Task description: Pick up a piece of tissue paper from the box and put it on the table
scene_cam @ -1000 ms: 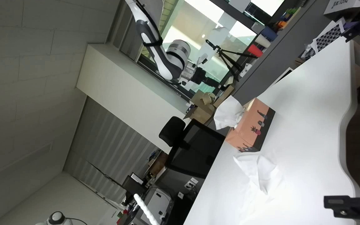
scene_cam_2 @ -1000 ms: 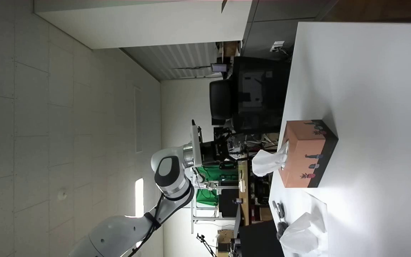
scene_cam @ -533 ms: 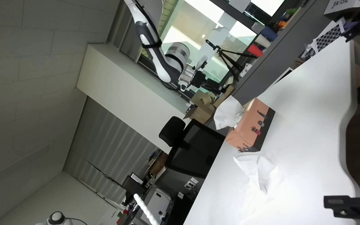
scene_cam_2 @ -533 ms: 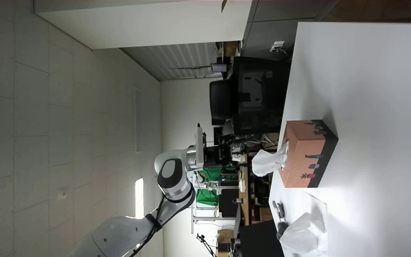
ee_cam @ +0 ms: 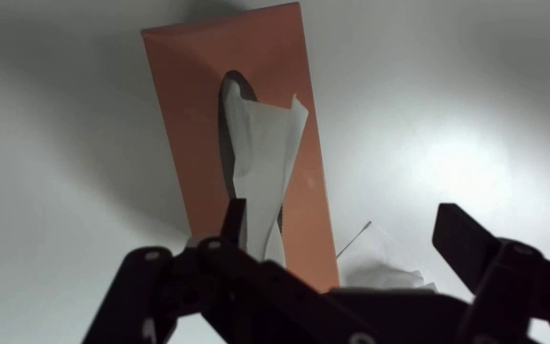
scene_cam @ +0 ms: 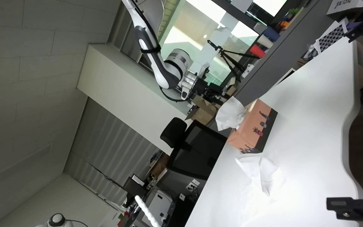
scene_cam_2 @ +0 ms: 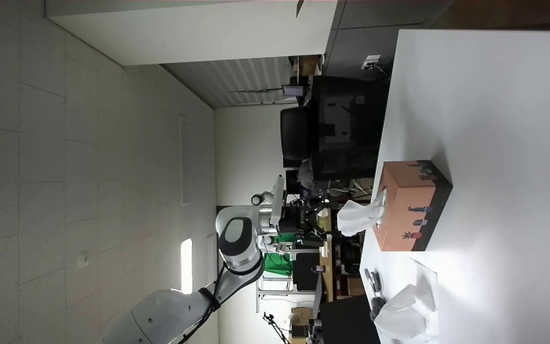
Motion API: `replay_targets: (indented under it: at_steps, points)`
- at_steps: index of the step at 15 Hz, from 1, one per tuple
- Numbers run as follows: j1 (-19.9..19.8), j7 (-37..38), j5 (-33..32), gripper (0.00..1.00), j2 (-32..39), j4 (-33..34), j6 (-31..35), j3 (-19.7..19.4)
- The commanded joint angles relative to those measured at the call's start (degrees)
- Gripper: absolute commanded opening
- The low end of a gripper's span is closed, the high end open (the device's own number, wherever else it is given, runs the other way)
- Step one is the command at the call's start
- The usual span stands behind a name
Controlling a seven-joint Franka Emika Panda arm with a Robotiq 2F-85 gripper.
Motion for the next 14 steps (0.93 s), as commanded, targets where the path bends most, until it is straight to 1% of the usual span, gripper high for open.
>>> replay_targets:
  at_steps: [1,4,8,9,10,11,12,14]
  points:
    - [-0.6,-4.1,0.1,1.0,1.6,0.7,3.4,0.8]
    - [-0.4,-5.6,-0.3,1.0,2.8,0.1,7.9,1.0]
    - [-0.5,-7.3,0.2,1.0,5.0,0.2,9.9,1.8]
    - [-0.5,-7.6,0.1,0.75,5.3,0.1,10.6,2.0]
    - [-0.5,-7.6,0.0,0.74,5.5,-0.1,11.3,2.0]
    - [-0.5,-7.7,0.1,0.68,5.7,-0.2,11.8,2.2]
    - [-0.5,-7.7,0.0,0.6,5.8,-0.3,12.3,2.3]
    - [-0.7,-8.4,0.1,0.46,5.8,-0.6,13.3,2.6]
